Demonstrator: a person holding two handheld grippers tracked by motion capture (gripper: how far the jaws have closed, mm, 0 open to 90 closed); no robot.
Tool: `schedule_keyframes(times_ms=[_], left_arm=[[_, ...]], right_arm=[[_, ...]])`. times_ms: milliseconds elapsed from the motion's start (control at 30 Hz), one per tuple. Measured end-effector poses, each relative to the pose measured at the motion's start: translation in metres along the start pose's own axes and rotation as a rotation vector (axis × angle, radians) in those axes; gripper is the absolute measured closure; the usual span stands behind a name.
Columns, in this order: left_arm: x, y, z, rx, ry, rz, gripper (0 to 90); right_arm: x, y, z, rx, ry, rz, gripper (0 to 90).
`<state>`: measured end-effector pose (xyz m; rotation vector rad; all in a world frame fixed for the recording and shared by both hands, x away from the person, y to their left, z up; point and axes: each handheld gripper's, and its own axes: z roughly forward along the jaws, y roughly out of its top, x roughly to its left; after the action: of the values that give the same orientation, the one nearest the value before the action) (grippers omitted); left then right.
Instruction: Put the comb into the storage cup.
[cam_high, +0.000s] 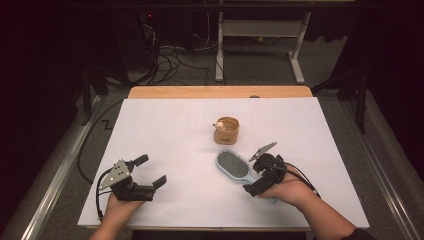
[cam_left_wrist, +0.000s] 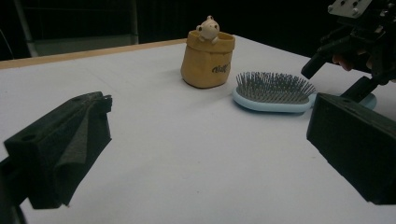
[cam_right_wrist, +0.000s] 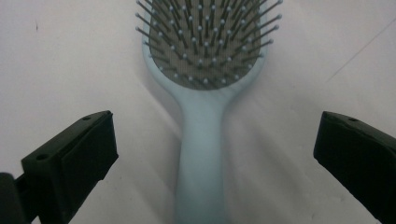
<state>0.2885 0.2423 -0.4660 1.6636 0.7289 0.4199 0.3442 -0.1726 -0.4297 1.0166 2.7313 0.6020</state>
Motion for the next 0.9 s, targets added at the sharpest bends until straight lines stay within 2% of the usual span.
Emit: schedule_keyframes(times_ms=[467,733,900], left_arm=[[0.002,-0.001,0.000,0.027,-0.009,-0.018,0.8],[0.001,0.000,-0.001,-0.012,0.006,-0.003,0.8],[0.001,0.000,0.000,-0.008,0.007,-0.001,0.7]], right_arm=[[0.000,0.027,0.006,0.022,0.005,-0.010,0.3],[0.001,0.042,0.011,0.036,0.009,-0.028,0.3],[0.001,0.050,0.015,0.041,0.007,-0.037,0.2]])
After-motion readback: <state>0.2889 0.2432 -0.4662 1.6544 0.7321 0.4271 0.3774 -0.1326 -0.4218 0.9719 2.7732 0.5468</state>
